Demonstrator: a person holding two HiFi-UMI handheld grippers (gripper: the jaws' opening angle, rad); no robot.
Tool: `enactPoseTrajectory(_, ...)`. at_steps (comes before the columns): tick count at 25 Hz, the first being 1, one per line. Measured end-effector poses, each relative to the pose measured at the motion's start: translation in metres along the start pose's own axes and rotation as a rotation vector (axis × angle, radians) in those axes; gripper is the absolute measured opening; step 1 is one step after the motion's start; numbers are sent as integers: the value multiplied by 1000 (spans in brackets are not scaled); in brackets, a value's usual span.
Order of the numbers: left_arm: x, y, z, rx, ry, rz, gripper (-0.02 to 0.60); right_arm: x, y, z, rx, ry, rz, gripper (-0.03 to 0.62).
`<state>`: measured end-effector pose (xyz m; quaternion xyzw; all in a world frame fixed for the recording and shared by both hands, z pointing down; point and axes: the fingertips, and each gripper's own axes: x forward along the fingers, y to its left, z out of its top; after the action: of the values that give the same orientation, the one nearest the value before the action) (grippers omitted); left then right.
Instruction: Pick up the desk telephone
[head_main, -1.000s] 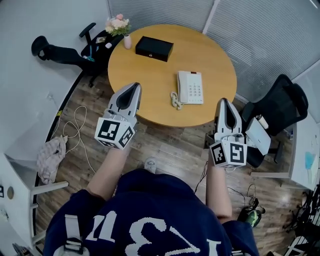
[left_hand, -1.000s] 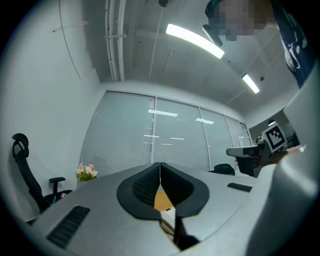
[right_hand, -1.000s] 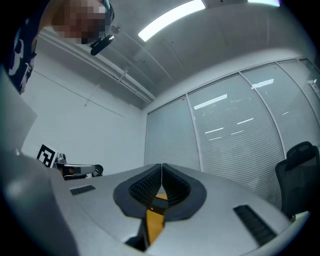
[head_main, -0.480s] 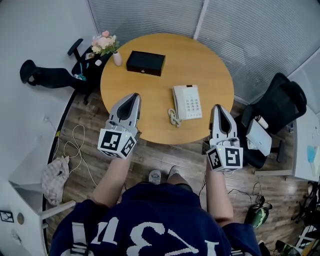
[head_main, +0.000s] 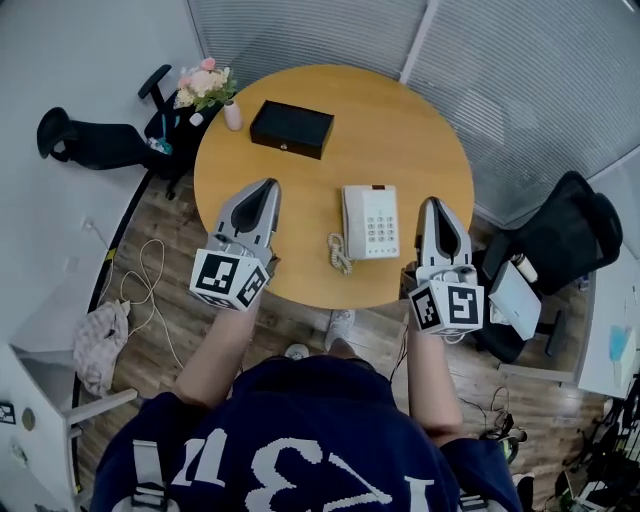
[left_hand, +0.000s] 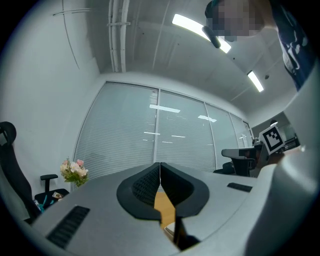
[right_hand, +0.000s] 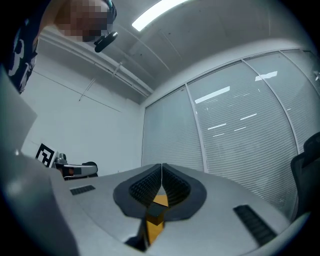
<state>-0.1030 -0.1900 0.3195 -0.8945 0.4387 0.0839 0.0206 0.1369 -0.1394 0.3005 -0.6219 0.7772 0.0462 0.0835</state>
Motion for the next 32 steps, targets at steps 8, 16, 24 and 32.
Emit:
enactPoseTrajectory(8,64,13,-7,4,-16,98,17,67,-55,-2,3,2,102,28)
enactPoseTrajectory(16,94,18,-24,16,25,159,17,110,-91,-21,49,27,152,28)
enactPoseTrajectory(24,121,31,-33,-7,25,122,15,127,-93,-37,44,58,128,28)
enactPoseTrajectory(32,142,37,-54,-35,40,66,17,132,-103,-47,22,63,62,28)
